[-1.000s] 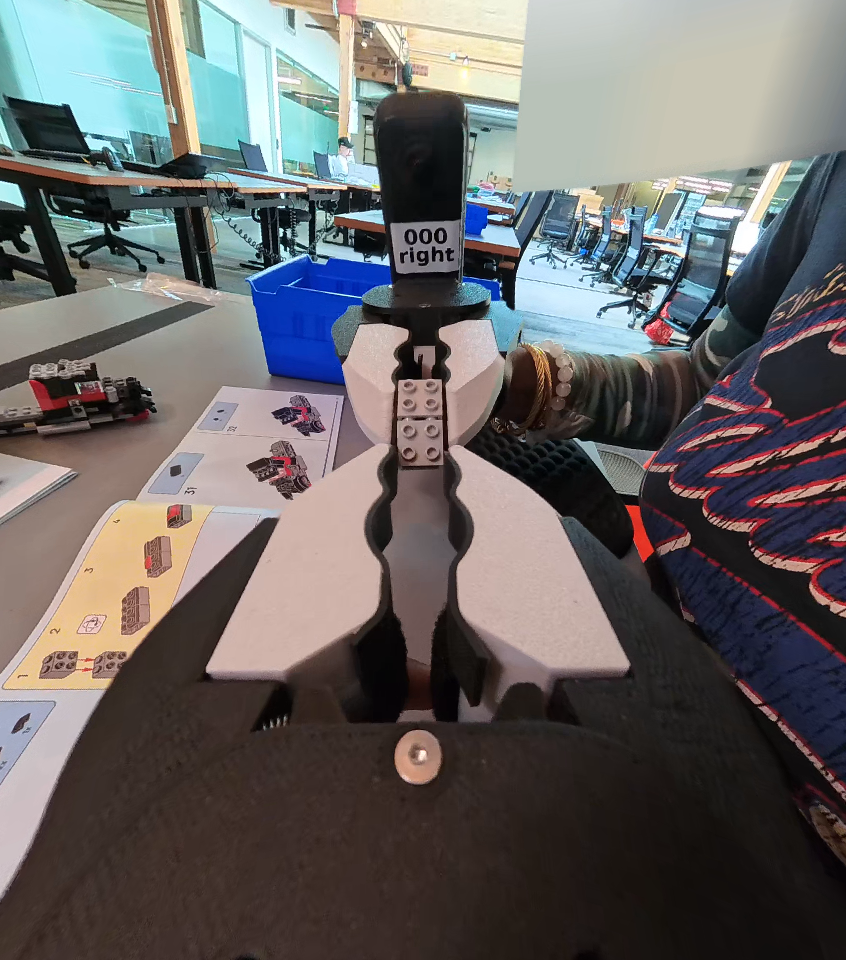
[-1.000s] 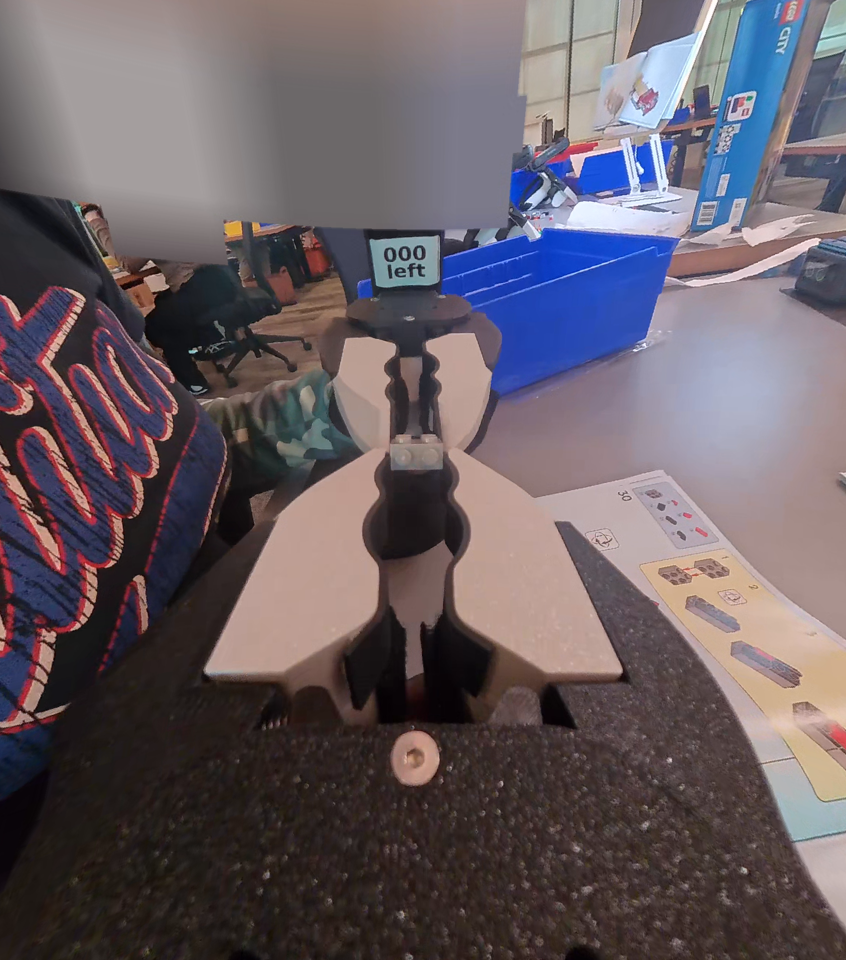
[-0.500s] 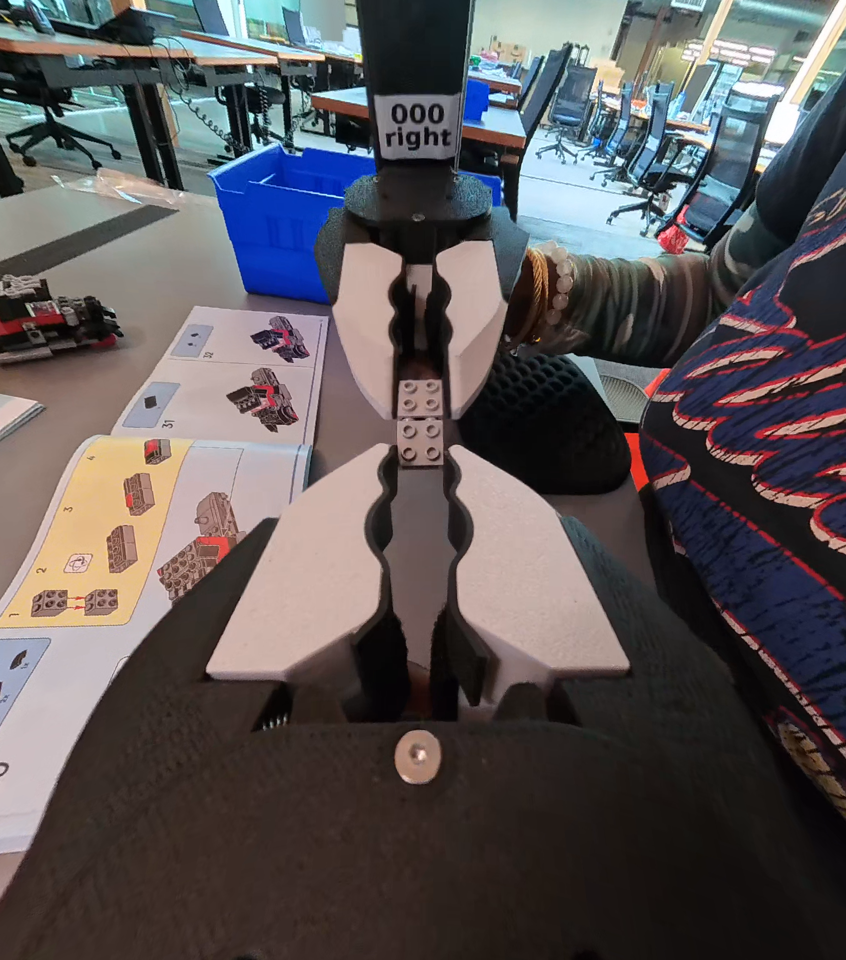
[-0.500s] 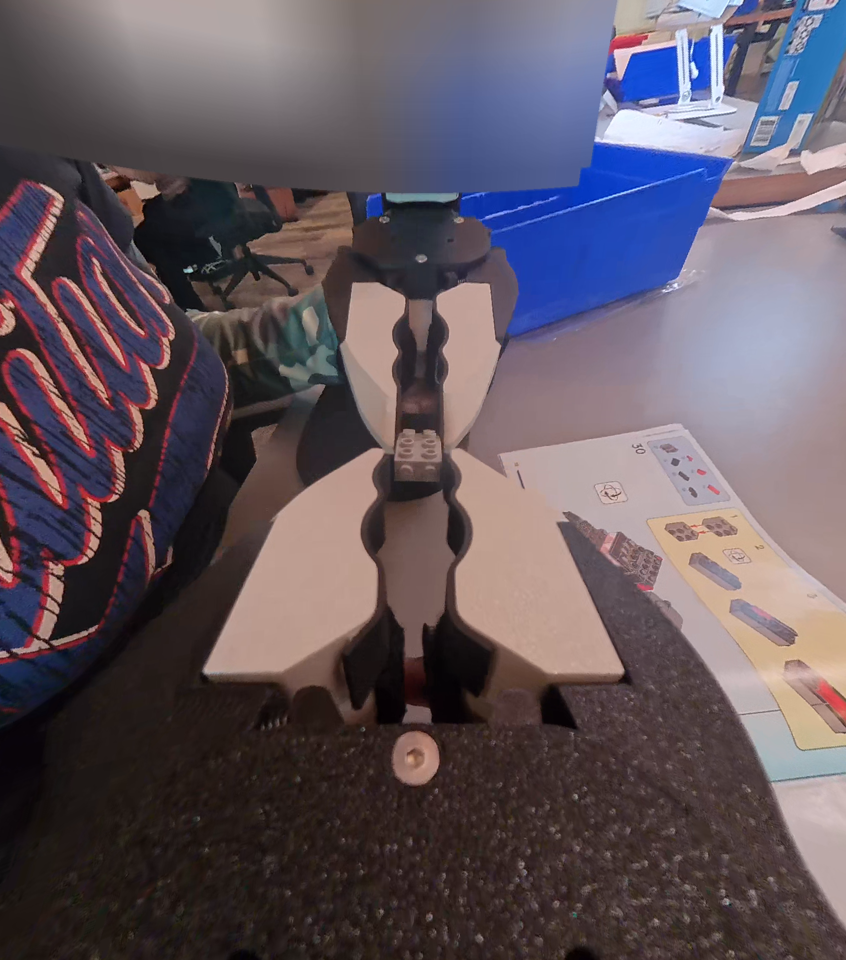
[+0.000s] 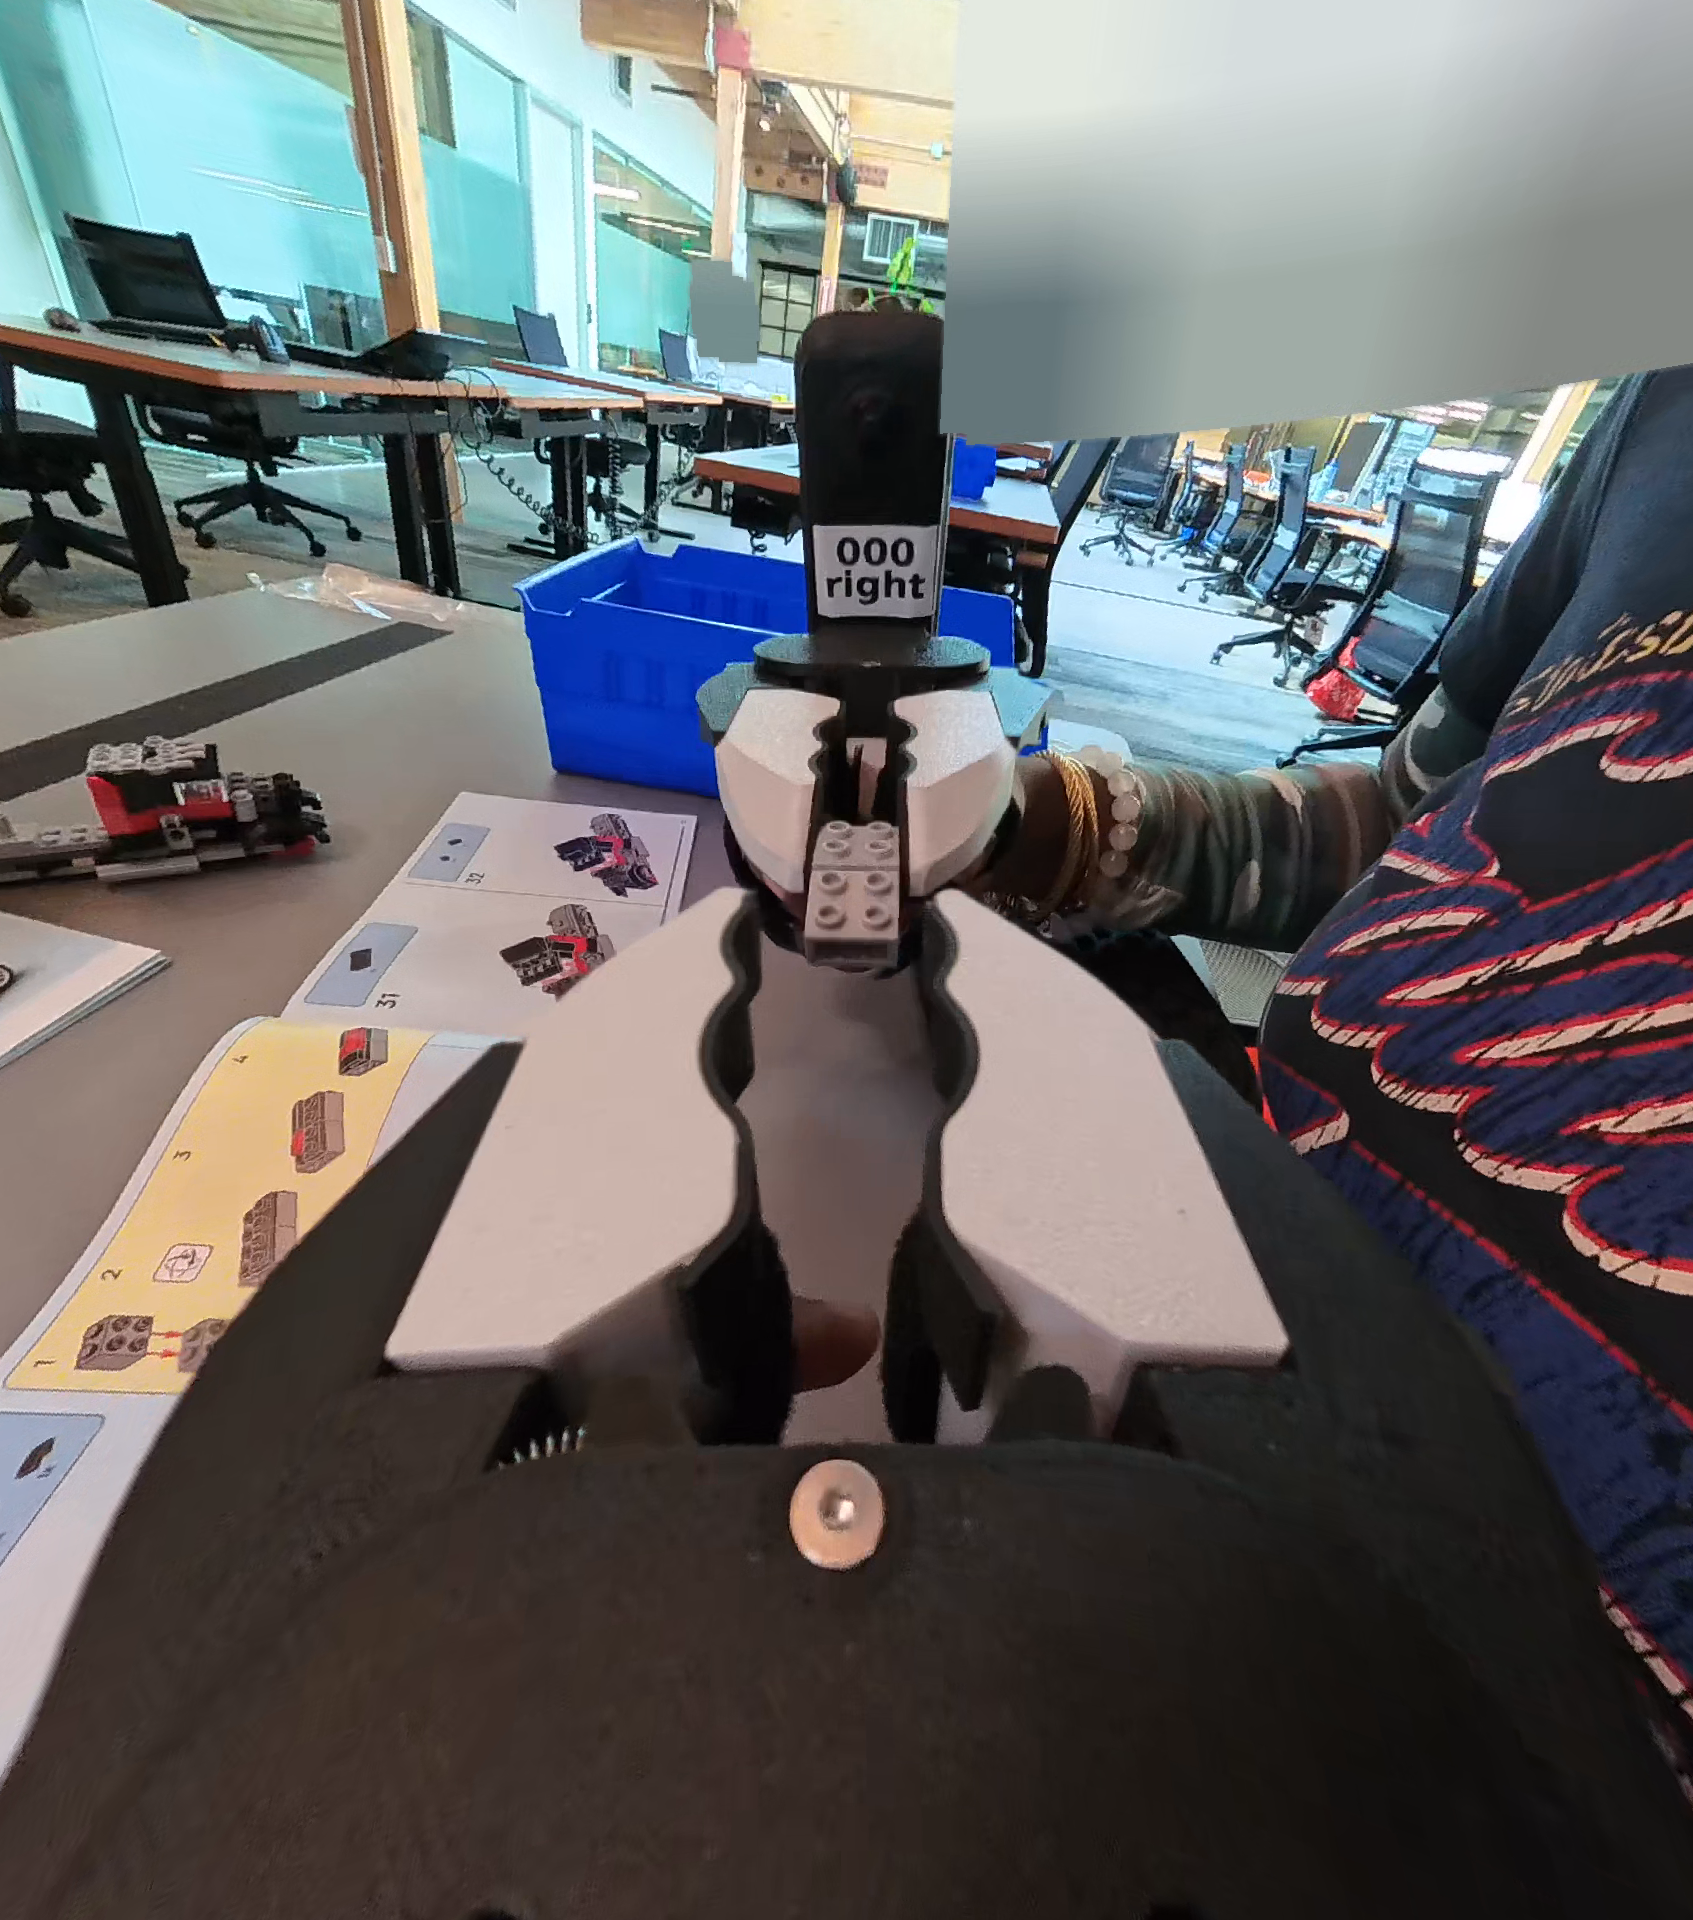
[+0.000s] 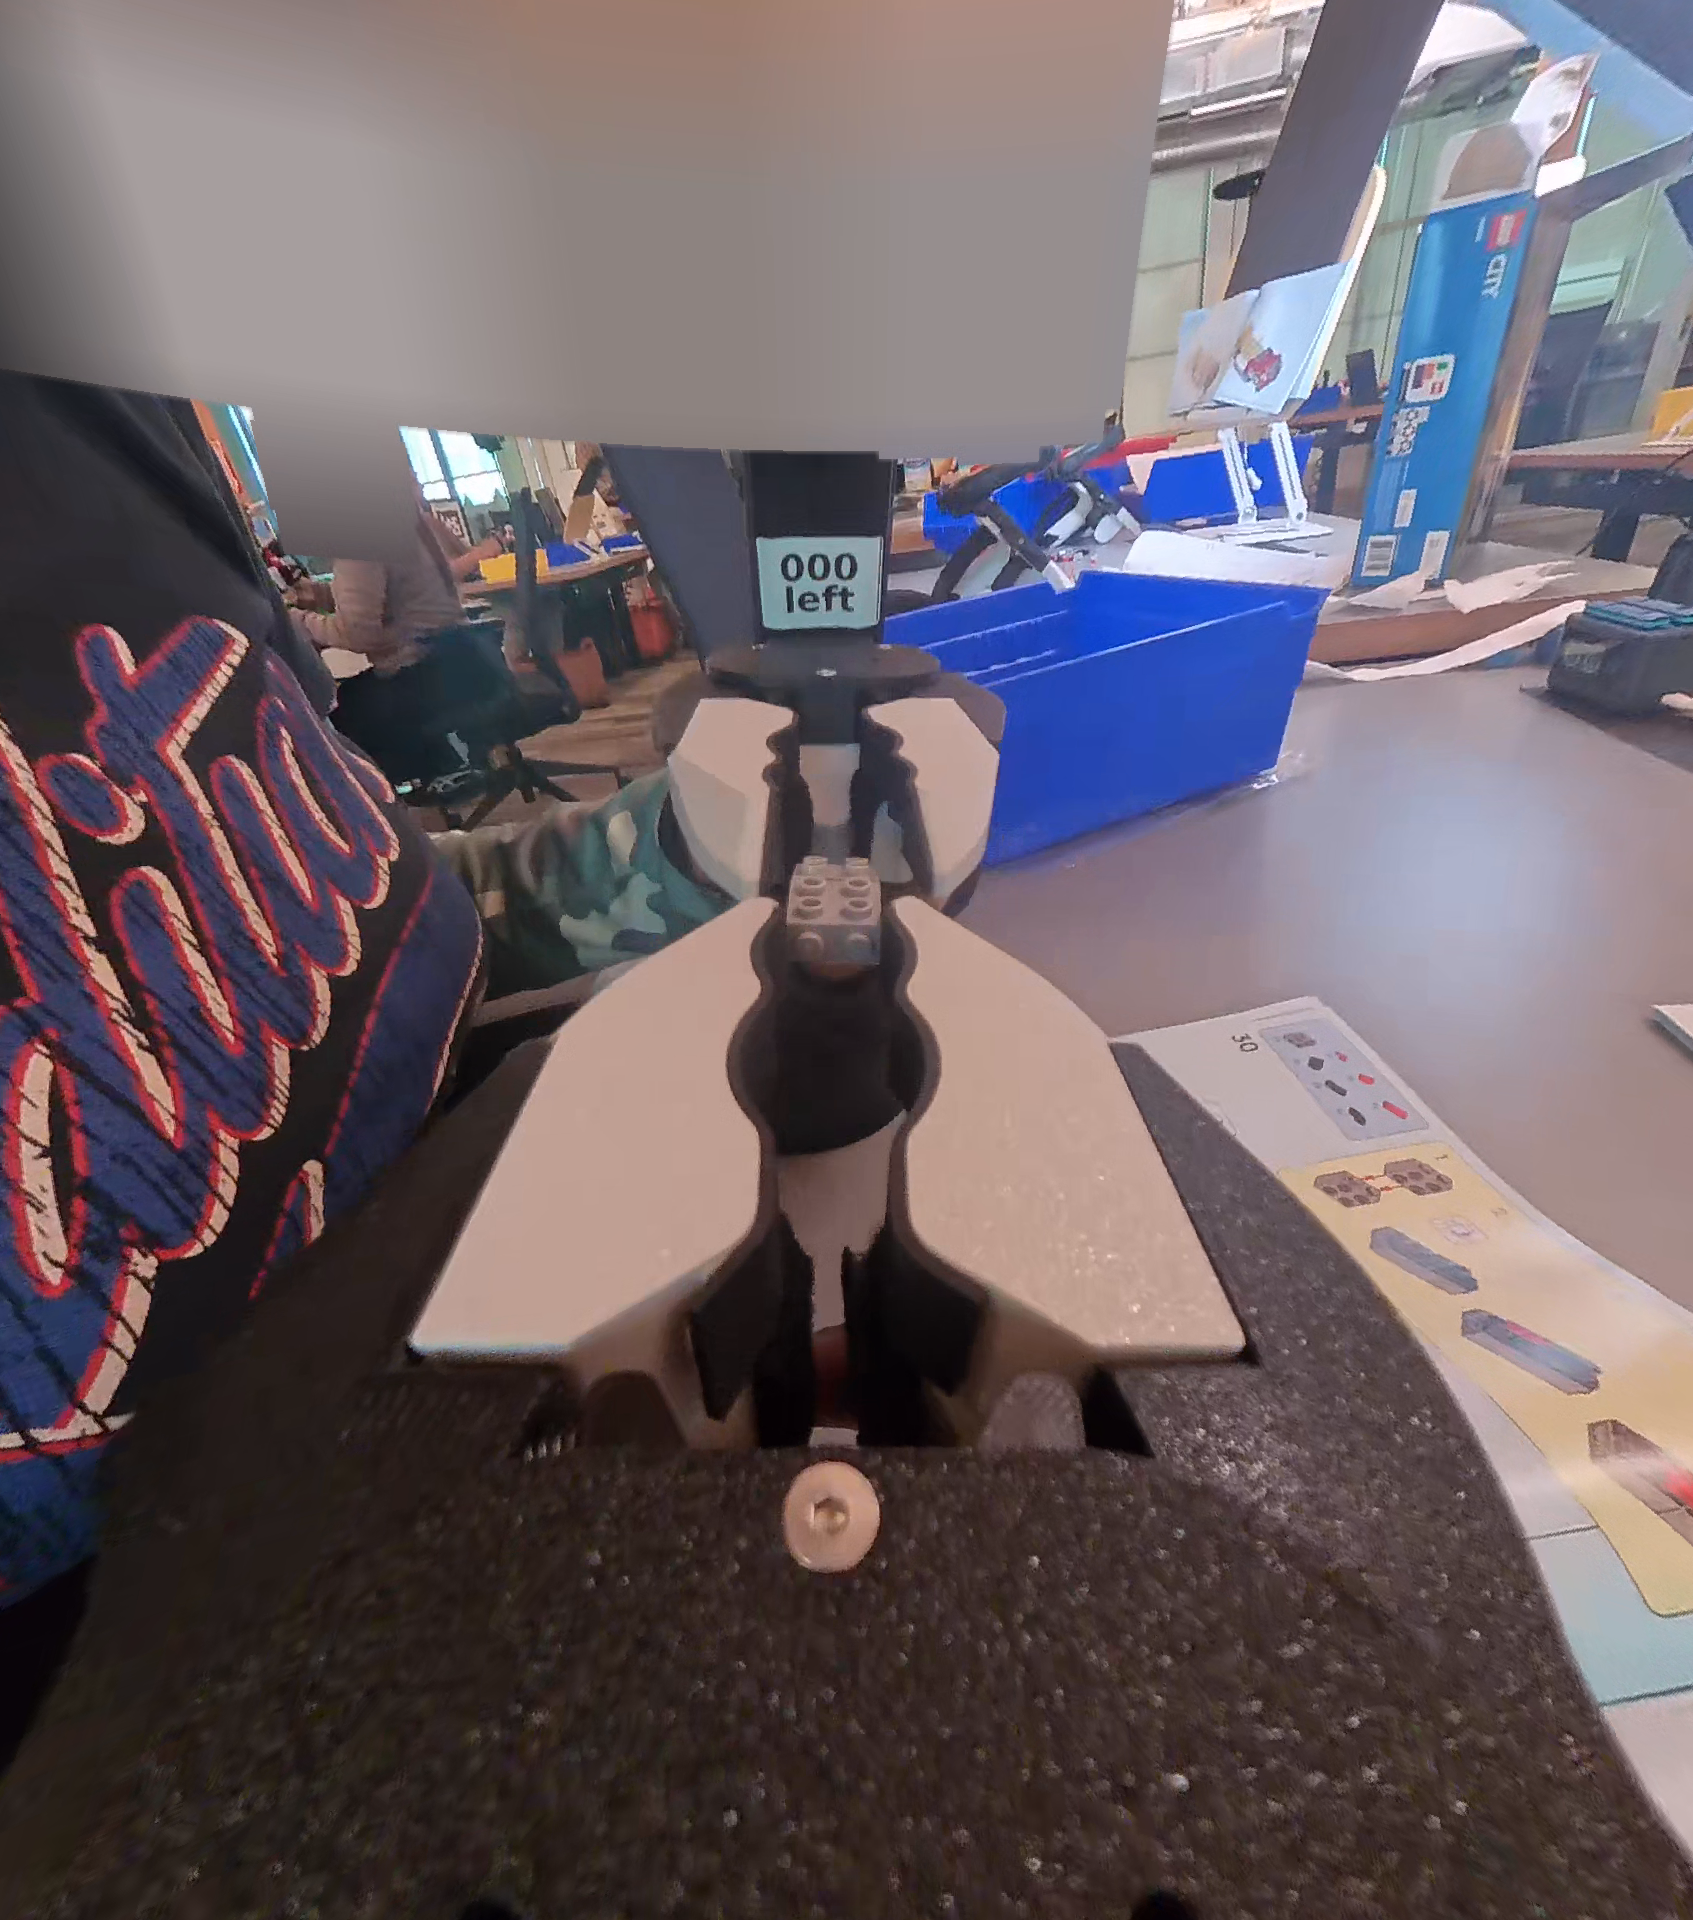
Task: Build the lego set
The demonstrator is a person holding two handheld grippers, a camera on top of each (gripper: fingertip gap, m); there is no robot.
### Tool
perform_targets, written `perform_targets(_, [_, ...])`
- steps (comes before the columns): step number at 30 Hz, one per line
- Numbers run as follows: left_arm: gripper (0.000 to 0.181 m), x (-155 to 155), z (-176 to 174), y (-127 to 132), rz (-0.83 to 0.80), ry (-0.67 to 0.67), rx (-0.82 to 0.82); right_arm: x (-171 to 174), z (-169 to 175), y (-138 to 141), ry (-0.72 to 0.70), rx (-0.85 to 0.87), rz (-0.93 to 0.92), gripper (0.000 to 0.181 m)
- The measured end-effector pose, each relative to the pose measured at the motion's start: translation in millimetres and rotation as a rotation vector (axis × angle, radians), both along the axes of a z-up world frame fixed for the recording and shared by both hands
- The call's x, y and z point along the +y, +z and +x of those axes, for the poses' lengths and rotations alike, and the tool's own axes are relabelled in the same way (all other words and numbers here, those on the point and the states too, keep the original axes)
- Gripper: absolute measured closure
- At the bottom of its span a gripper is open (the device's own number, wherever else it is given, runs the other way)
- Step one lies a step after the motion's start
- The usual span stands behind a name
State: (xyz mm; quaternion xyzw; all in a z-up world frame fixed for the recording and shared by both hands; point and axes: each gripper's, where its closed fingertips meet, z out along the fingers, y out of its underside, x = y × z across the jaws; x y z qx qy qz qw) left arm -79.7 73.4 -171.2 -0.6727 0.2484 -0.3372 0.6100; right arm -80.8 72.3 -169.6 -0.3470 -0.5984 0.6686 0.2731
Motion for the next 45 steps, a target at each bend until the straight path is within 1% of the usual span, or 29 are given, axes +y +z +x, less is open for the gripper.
perform_targets(2, [0.163,-2,2,-3,-0.011,-0.016,0.020,-2,1,-3,0.004,-0.010,0.012,0.165])
perform_targets(3, [0.165,-3,4,-6,-0.022,-0.028,0.032,-3,2,-5,0.004,-0.014,0.016,0.165])
perform_targets(6, [0.165,-7,7,-14,-0.049,-0.049,0.069,-6,4,-13,0.017,-0.044,0.027,0.165])
perform_targets(13, [0.165,-22,15,-54,-0.193,-0.092,0.189,-21,14,-62,0.032,-0.249,0.158,0.164])
perform_targets(15, [0.165,-24,15,-59,-0.219,-0.102,0.214,-23,14,-66,0.034,-0.264,0.193,0.164])
perform_targets(18, [0.165,-29,15,-74,-0.294,-0.134,0.295,-27,15,-83,0.061,-0.349,0.273,0.164])
perform_targets(22, [0.165,-32,16,-82,-0.323,-0.149,0.340,-31,15,-93,0.076,-0.392,0.315,0.164])
perform_targets(25, [0.165,-34,17,-93,-0.367,-0.165,0.397,-32,17,-103,0.093,-0.425,0.345,0.164])
perform_targets(27, [0.165,-32,15,-88,-0.350,-0.154,0.357,-30,14,-94,0.079,-0.388,0.292,0.164])
perform_targets(31, [0.165,-30,9,-61,-0.231,-0.123,0.200,-28,7,-65,0.052,-0.239,0.141,0.164])
perform_targets(34, [0.165,-27,6,-45,-0.151,-0.076,0.121,-26,3,-50,0.040,-0.179,0.057,0.165])
perform_targets(35, [0.165,-27,5,-44,-0.143,-0.067,0.115,-27,3,-52,0.039,-0.187,0.071,0.165])
perform_targets(37, [0.165,-28,6,-49,-0.156,-0.069,0.154,-29,3,-61,0.046,-0.221,0.141,0.164])
perform_targets(45, [0.165,-31,10,-60,-0.195,-0.102,0.223,-33,6,-73,0.064,-0.263,0.204,0.164])
